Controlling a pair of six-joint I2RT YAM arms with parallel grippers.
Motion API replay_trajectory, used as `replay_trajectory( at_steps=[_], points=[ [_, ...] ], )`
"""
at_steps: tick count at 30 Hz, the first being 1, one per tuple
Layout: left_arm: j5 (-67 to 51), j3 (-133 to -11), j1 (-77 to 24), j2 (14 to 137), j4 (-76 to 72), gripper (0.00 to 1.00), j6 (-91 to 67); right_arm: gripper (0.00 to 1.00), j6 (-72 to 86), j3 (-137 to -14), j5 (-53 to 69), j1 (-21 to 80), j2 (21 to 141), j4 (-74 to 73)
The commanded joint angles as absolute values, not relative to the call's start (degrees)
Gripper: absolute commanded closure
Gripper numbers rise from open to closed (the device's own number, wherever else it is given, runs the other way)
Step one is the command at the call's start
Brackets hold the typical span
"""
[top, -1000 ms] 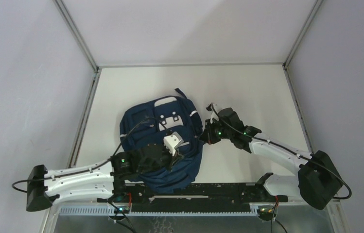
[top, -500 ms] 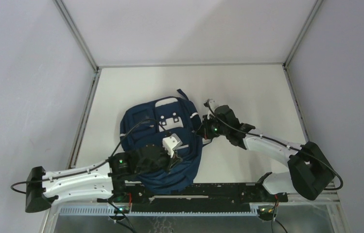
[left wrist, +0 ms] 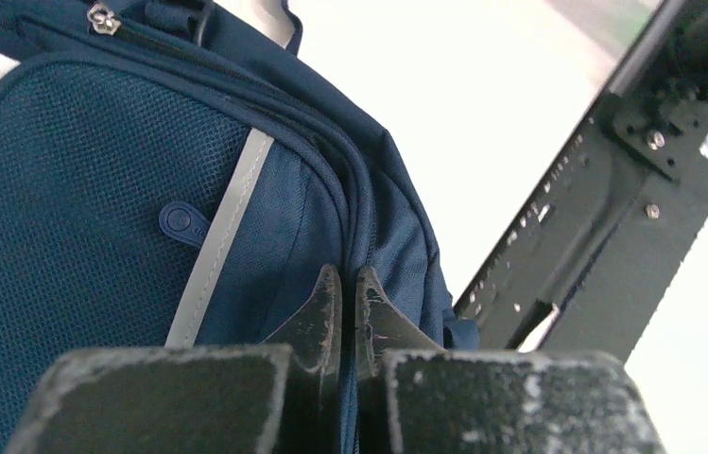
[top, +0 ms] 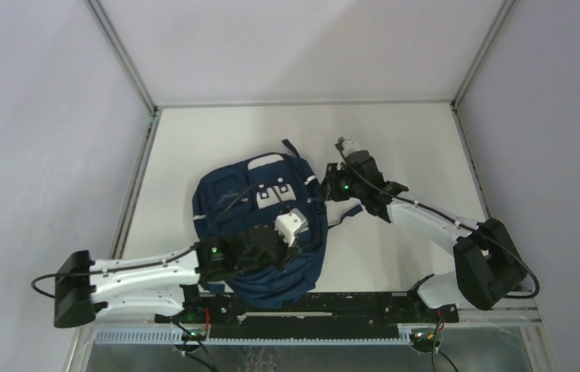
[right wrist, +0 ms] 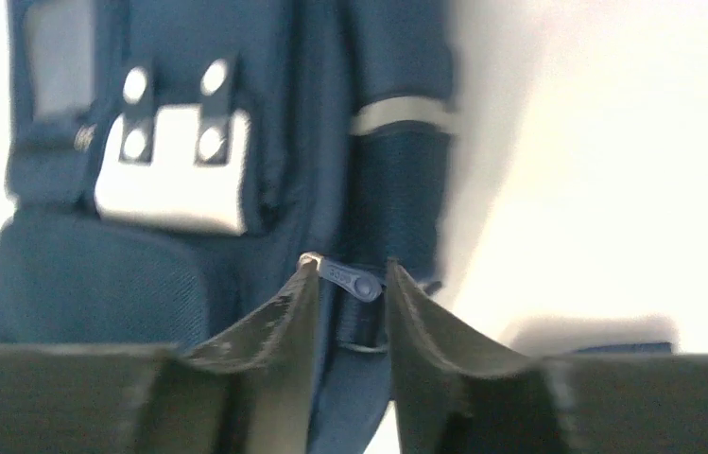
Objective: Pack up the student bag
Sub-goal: Zip the student bag at the center of the board.
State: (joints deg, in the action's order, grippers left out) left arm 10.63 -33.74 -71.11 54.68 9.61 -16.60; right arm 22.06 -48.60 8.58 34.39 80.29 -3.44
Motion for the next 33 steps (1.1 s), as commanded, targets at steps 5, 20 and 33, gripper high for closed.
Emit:
replay_trajectory(
  at_steps=[5, 20, 33],
  points=[
    [3.45, -50.44, -59.71, 72.73, -3.97, 0.88, -16.57, 0.31, 27.23, -48.69, -7.32, 22.89, 63.54, -17.17],
    [13.1, -49.8, -46.39, 56.9, 15.79, 0.42, -35.7, 0.34, 32.55, -44.29, -12.82, 45.62, 43.71, -20.26],
    [17.14, -29.27, -40.77, 37.77, 29.62, 0.39, -51.64, 0.43, 35.46, -41.84, -15.2, 66.83, 69.37, -5.32]
  ],
)
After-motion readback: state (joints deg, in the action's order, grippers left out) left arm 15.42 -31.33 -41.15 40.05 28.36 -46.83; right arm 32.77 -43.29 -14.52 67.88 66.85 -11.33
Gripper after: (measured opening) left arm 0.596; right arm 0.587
